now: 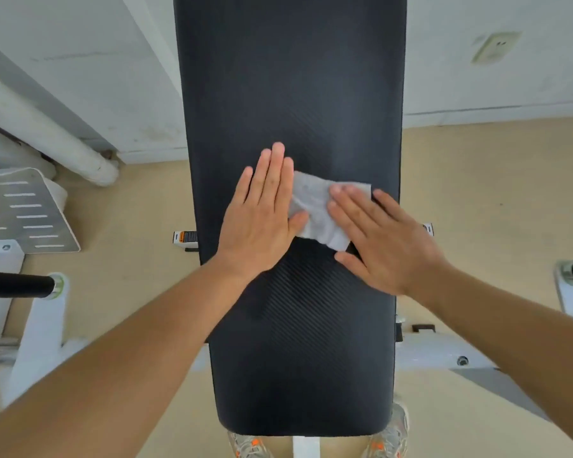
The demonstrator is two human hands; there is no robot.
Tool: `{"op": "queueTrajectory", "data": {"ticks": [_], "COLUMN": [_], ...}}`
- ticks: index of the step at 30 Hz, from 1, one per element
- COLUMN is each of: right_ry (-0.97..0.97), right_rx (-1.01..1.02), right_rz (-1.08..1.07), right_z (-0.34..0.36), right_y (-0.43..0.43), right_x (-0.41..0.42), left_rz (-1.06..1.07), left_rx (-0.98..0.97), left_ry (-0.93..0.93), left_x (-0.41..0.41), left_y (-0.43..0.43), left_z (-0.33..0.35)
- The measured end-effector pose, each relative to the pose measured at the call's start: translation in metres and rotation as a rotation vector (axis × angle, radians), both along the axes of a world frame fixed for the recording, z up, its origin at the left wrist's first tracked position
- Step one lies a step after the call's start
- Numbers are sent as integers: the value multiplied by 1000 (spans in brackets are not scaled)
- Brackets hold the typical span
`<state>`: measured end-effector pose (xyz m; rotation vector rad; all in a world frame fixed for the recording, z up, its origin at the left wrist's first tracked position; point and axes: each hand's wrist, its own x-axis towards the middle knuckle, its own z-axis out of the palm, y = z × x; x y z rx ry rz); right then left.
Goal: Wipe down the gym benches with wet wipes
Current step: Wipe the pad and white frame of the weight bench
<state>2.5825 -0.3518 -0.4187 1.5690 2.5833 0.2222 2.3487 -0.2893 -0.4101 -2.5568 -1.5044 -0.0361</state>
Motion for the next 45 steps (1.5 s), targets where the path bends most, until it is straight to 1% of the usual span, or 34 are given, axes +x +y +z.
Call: {"op": "queueTrajectory", "data": {"ticks": [3, 5, 7, 11, 13, 16, 19, 22, 24, 26, 28, 29, 31, 34, 37, 39, 42, 45], "right_ry": [-2, 29, 62, 77, 88, 65, 90, 157, 193, 205, 199, 195, 197, 219, 257, 298, 366, 413], "right_rx": [32, 19, -22, -148, -184, -97, -9, -2, -22, -47, -78, -87, -98, -123, -119, -110, -104, -114], "right_rz": [-134, -181, -182, -83, -68, -122, -251, -320, -347, -366, -354, -337, -317, -308, -307, -370, -524, -573], "right_z": [17, 13, -6, -51, -62, -55, -34, -26, -32, -41, -47, -48, -46, -40, -37, -38, -45, -51], "right_y": [24, 16, -21, -132, -158, -128, -75, -54, -66, -91, -113, -119, -125, -124, -127, -137, -158, -168], "right_x": [26, 26, 20, 0, -5, 8, 25, 23, 16, 7, -2, -5, -10, -9, 2, 13, 30, 34], "left_rz": [-37, -69, -134, -294, -330, -278, -240, -259, -288, -337, -400, -416, -397, -386, -438, -383, -253, -105], "left_rx": [40, 29, -37, -184, -174, -68, 66, 90, 61, 19, -23, -55, -108, -120, -139, -176, -137, -48], "left_ry": [-1, 25, 83, 231, 262, 226, 169, 180, 208, 283, 367, 373, 313, 160, 134, 142, 123, 33], "left_x": [33, 37, 29, -6, -12, 17, 68, 95, 83, 55, 25, 15, 6, 14, 36, 53, 80, 111], "left_y": [36, 33, 3, -95, -111, -74, -11, 22, 19, 0, -21, -29, -42, -67, -97, -107, -87, -36], "left_z": [18, 19, 9, -31, -42, -27, 1, 23, 23, 17, 11, 9, 8, 6, -10, -24, -30, -12]}}
